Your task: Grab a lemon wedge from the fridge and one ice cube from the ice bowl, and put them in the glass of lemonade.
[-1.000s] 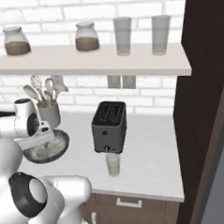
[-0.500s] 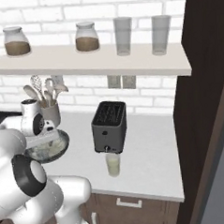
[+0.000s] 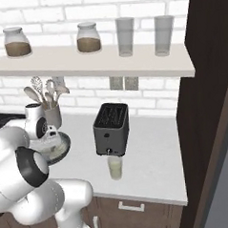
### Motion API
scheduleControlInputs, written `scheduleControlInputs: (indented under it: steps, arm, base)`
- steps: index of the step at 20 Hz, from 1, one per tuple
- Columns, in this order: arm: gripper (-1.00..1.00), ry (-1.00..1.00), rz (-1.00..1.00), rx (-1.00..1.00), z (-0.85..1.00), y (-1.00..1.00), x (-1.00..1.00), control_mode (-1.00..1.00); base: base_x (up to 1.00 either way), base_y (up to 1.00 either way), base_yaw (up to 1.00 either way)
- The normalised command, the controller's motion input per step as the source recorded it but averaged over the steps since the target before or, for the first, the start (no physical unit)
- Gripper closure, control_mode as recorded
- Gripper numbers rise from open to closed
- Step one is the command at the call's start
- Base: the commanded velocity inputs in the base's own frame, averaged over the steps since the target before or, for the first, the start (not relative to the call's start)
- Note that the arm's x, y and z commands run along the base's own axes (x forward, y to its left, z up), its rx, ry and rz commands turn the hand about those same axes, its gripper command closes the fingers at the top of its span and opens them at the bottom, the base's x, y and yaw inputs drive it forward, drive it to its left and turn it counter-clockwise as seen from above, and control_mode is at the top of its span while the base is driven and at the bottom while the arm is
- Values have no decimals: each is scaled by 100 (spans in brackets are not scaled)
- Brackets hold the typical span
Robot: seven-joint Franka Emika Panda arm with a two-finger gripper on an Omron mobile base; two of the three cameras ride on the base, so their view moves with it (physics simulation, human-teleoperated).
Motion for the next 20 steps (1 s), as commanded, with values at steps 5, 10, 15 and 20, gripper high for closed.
scheduleControlInputs:
  steps: [5,10,15,20]
  arm:
    - [-100,4,0,0,-15,0,2,-100]
    - [-100,2,0,0,-12,0,6,-100]
    - [-100,2,0,0,-15,1,9,-100]
    - [-100,2,0,0,-17,3,10,-100]
  base:
    - [0,0,0]
    - [0,0,0]
    - [0,0,0]
    - [0,0,0]
